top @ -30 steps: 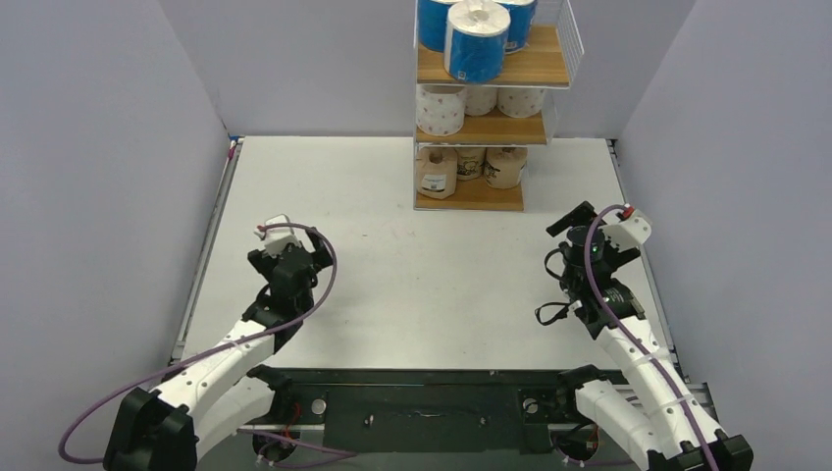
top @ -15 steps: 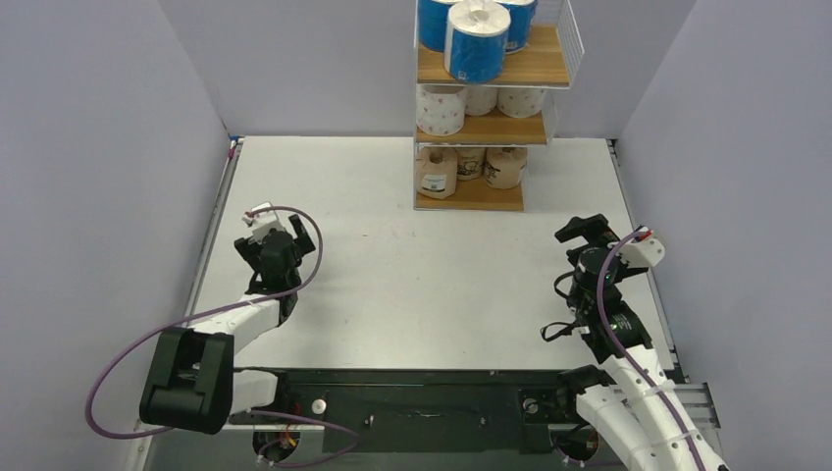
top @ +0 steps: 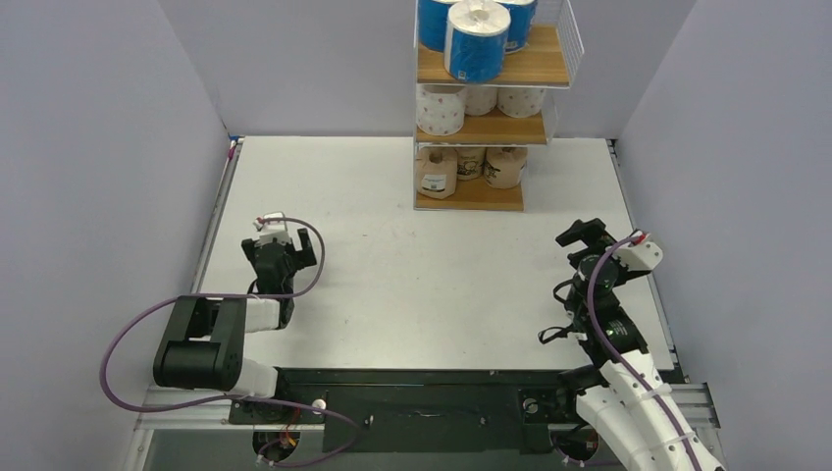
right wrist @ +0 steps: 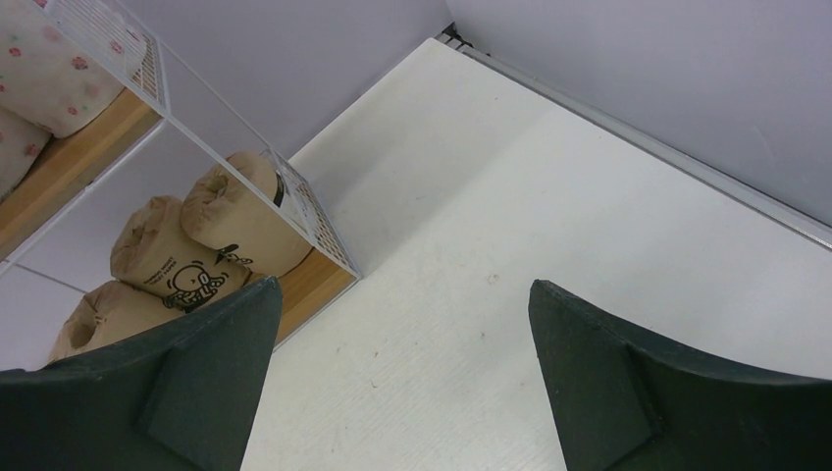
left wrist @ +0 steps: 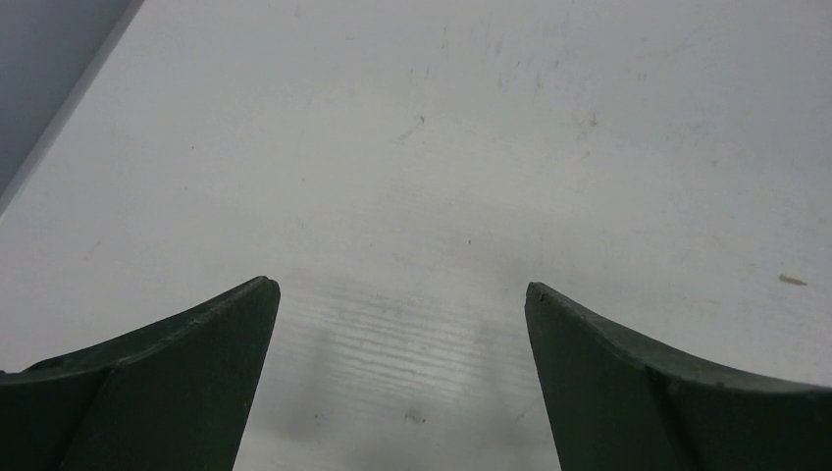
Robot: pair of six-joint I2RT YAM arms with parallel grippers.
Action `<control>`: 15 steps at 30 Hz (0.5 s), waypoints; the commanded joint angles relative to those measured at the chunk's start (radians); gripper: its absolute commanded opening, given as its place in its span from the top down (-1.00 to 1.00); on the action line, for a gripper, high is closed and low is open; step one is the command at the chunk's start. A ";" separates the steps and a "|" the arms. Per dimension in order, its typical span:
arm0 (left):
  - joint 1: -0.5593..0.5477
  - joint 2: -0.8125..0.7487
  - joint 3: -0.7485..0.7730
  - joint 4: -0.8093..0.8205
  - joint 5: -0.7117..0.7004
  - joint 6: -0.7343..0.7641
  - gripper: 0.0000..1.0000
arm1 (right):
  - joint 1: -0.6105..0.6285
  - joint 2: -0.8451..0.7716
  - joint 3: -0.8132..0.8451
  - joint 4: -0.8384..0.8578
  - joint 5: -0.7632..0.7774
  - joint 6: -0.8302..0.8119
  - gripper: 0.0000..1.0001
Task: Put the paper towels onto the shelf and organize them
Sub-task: Reset both arms
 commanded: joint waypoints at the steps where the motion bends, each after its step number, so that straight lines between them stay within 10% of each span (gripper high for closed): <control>1: 0.023 0.030 -0.079 0.285 0.070 0.014 -0.93 | 0.000 0.042 -0.008 0.068 0.007 -0.021 -0.83; 6: -0.006 0.036 -0.085 0.304 -0.021 -0.001 -0.93 | -0.026 0.089 -0.030 0.202 0.022 -0.053 -0.83; 12: -0.005 0.029 -0.083 0.290 -0.052 -0.010 -0.93 | -0.058 0.229 -0.067 0.612 0.269 -0.497 -0.84; 15: -0.014 0.029 -0.083 0.293 -0.062 -0.005 -0.93 | -0.098 0.342 -0.095 0.665 0.150 -0.582 -0.84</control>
